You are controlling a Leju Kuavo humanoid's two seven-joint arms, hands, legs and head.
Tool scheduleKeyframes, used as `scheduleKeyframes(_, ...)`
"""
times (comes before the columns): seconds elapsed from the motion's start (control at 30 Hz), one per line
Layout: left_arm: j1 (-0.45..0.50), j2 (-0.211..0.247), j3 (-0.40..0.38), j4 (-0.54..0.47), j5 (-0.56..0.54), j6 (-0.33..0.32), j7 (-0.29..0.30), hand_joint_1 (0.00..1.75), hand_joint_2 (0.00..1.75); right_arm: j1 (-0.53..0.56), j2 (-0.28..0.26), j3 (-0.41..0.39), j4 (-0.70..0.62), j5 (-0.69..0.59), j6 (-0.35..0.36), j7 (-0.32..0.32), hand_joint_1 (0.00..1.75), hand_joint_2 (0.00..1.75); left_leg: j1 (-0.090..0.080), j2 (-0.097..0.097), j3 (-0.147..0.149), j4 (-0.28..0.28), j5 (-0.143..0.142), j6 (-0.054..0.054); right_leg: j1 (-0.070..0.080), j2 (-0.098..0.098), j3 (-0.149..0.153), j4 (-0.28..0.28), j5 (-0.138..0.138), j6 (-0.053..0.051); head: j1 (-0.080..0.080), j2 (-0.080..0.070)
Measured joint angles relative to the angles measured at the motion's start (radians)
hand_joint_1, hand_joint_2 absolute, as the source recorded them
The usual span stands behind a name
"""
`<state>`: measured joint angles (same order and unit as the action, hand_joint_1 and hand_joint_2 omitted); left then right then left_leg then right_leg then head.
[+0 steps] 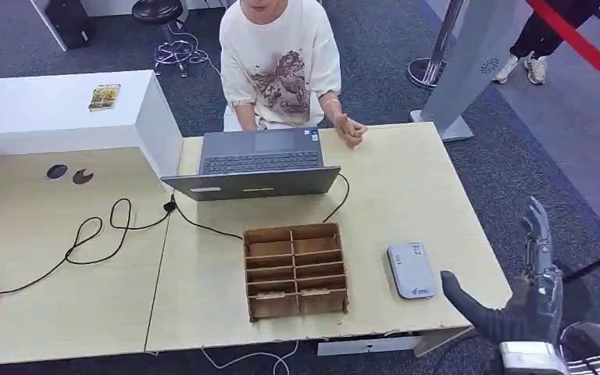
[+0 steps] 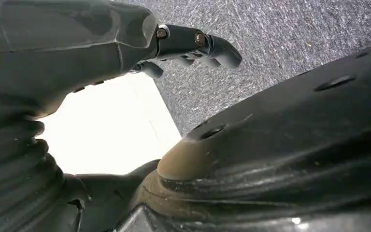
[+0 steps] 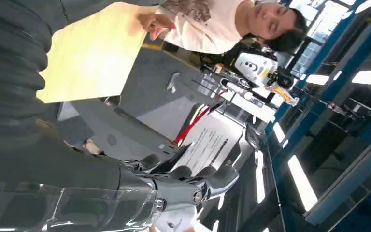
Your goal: Pass the card to the sensor for recognition and then transmit it.
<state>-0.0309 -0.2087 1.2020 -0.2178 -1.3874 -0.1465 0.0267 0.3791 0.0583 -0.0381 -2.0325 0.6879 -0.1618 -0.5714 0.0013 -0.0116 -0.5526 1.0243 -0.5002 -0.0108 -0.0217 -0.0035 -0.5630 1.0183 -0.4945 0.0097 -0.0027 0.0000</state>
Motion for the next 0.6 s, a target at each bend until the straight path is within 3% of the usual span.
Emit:
scheduleKeyframes(0.07,0.000,0.000,0.000,0.000,0.000,0.000,0.000,0.00,1.75,0.013,-0.019,0.022,-0.006,0.041,-0.032,0.024,0.00,1.75,0.000,0.000,0.000,0.000,0.000,0.000,0.000,0.000,0.000,0.000,0.000,0.000,0.000,0.000)
scheduleKeyframes(0.23,0.000,0.000,0.002,0.000,-0.001,-0.001,-0.002,0.00,1.75,0.047,-0.114,0.093,-0.008,0.199,-0.133,0.165,0.00,1.75,0.000,0.000,0.000,0.000,0.000,0.000,0.000,0.000,0.000,0.000,0.000,0.000,0.000,0.000)
scheduleKeyframes(0.6,0.000,0.000,0.009,0.000,-0.004,-0.001,-0.002,0.00,1.75,0.067,-0.260,0.211,-0.008,0.371,-0.223,0.337,0.00,1.75,0.000,0.000,0.000,0.000,0.000,0.000,0.000,0.000,0.000,0.000,0.000,0.000,0.000,0.000)
